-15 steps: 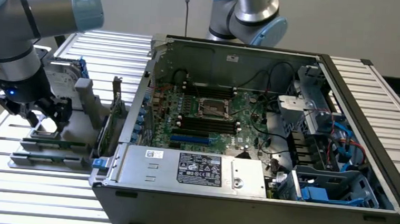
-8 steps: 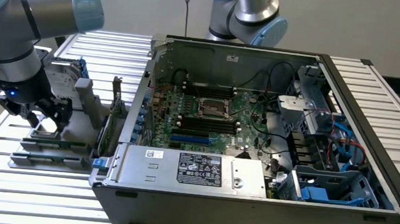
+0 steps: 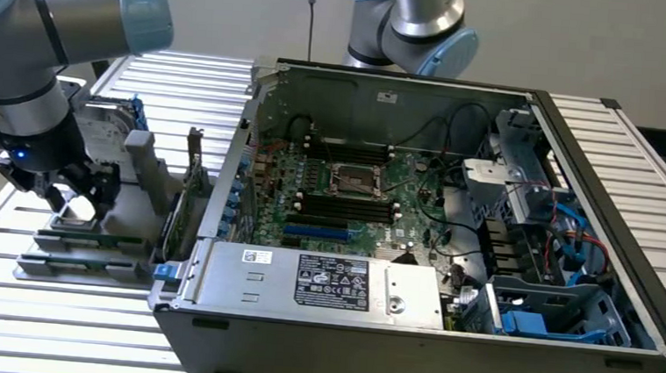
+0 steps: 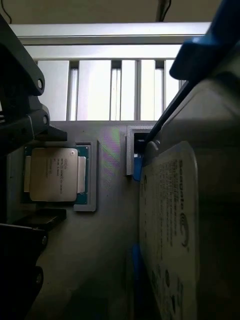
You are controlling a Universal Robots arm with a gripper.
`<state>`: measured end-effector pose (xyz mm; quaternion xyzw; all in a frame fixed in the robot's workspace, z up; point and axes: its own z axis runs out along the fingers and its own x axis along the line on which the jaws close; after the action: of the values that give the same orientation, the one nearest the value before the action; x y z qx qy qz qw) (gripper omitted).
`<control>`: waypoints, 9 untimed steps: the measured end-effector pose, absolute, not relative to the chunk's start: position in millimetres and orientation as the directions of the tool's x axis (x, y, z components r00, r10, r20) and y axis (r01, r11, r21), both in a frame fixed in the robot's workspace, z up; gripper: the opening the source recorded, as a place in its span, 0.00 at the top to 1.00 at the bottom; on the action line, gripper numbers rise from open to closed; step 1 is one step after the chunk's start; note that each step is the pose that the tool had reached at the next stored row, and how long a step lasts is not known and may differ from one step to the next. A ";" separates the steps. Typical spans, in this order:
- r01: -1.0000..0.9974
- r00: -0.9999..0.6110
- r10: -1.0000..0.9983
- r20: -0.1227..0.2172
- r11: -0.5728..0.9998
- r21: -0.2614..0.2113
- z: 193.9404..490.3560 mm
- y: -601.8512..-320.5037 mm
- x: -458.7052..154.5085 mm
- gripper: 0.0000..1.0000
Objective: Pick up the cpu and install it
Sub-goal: 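Pick up the cpu and move it towards the insertion slot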
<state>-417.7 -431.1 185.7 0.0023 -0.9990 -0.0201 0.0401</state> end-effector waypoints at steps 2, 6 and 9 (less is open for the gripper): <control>-0.003 -0.997 -0.006 0.080 0.999 0.040 185.5 -431.1 -418.0 0.35; -0.003 -0.997 -0.006 0.080 0.999 0.040 184.8 -431.1 -418.4 0.35; -0.003 -0.997 -0.006 0.080 0.999 0.040 184.4 -431.2 -418.5 0.35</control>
<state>-418.5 -431.2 184.4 0.0023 -0.9990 -0.0201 0.0401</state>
